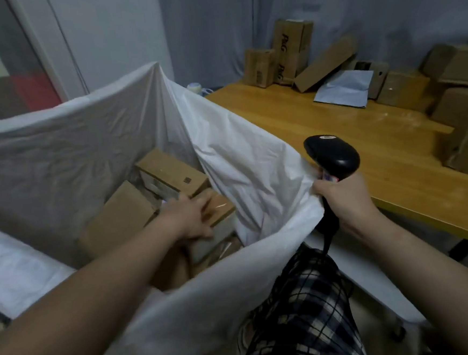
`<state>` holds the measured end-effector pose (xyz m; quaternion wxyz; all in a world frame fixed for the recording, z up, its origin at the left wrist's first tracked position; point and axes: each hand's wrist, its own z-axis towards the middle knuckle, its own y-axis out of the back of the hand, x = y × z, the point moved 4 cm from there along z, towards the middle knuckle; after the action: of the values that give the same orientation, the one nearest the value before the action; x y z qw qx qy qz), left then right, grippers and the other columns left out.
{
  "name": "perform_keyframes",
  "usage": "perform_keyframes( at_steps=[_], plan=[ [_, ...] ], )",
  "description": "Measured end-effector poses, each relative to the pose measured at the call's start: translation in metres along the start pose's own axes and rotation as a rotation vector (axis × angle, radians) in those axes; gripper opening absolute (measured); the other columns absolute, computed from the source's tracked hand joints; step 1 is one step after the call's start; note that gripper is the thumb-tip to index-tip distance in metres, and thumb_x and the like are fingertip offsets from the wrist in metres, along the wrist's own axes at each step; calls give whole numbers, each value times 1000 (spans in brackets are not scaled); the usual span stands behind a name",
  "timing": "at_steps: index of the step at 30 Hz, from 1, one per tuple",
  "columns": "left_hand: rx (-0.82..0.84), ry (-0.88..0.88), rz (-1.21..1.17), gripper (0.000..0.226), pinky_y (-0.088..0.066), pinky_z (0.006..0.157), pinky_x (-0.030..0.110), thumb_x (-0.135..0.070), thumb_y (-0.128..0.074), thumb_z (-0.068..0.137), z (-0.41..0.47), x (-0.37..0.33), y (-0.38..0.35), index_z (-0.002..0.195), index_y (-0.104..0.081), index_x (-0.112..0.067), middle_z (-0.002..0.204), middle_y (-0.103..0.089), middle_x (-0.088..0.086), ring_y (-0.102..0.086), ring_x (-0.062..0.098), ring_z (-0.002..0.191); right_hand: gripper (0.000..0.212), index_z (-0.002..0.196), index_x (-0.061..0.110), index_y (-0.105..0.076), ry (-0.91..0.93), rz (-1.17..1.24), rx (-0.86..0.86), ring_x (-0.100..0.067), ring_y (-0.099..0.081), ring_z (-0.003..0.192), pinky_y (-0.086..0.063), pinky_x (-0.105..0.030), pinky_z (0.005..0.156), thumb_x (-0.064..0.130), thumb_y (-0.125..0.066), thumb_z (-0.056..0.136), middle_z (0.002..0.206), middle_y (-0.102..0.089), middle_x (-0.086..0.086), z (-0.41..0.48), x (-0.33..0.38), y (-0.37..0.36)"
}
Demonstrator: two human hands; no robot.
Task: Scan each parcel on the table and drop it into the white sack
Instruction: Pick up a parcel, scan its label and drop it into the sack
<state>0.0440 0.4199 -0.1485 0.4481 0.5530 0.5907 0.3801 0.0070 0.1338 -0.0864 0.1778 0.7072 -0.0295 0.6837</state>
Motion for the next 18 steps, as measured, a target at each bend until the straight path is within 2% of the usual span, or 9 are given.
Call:
perform_keyframes(
  at_steps=[1,3,7,10,12,15,18],
  plan=[
    [-10,12,150,98,-32,106,44,-62,-64,76,-6,10,2,151,-4,-43,144,-29,17,-34,37,129,19,81,9,-54,13,-19,-4,-21,-46,68,-36,-31,63,-8,-59,77,73,-45,-11,2,-2,4],
    [-45,-1,231,94,-32,103,42,-65,-62,76,-15,12,5,151,-11,-42,140,-33,15,-34,35,127,21,84,11,-53,20,-13,-9,-21,-43,69,-34,-30,61,-8,-58,77,74,-42,-10,4,-6,6],
    [-183,-119,34,87,-37,99,41,-70,-57,77,-11,-23,19,149,-20,-38,131,-40,15,-40,35,121,12,84,4,-57,-19,45,-16,-21,-44,72,-34,-28,61,-7,-59,78,78,-44,-9,7,-15,2],
    [-124,-188,53,90,-36,102,45,-82,-46,75,-8,-47,17,149,-17,-41,134,-39,16,-38,37,124,17,76,10,-51,-38,37,-3,-20,-44,68,-34,-29,60,-4,-60,78,72,-42,-9,8,-18,3],
    [-56,-186,114,88,-32,107,47,-83,-38,76,-7,-58,16,149,-24,-37,142,-34,16,-33,38,131,24,68,13,-45,-34,24,9,-19,-42,62,-32,-28,57,-2,-60,79,66,-39,-7,9,-19,6],
    [-205,-215,73,74,-35,104,43,-72,-40,86,-7,-80,36,144,-37,-26,137,-40,15,-37,34,127,16,72,13,-54,-14,8,14,-17,-48,57,-37,-26,53,3,-60,83,63,-47,-4,9,-19,14],
    [-393,-310,19,56,-38,102,39,-55,-46,94,-8,-111,60,140,-44,-22,129,-44,10,-43,28,120,6,82,8,-61,3,47,-2,-18,-59,58,-49,-21,50,2,-61,85,69,-60,-10,15,-14,31]
  ],
)
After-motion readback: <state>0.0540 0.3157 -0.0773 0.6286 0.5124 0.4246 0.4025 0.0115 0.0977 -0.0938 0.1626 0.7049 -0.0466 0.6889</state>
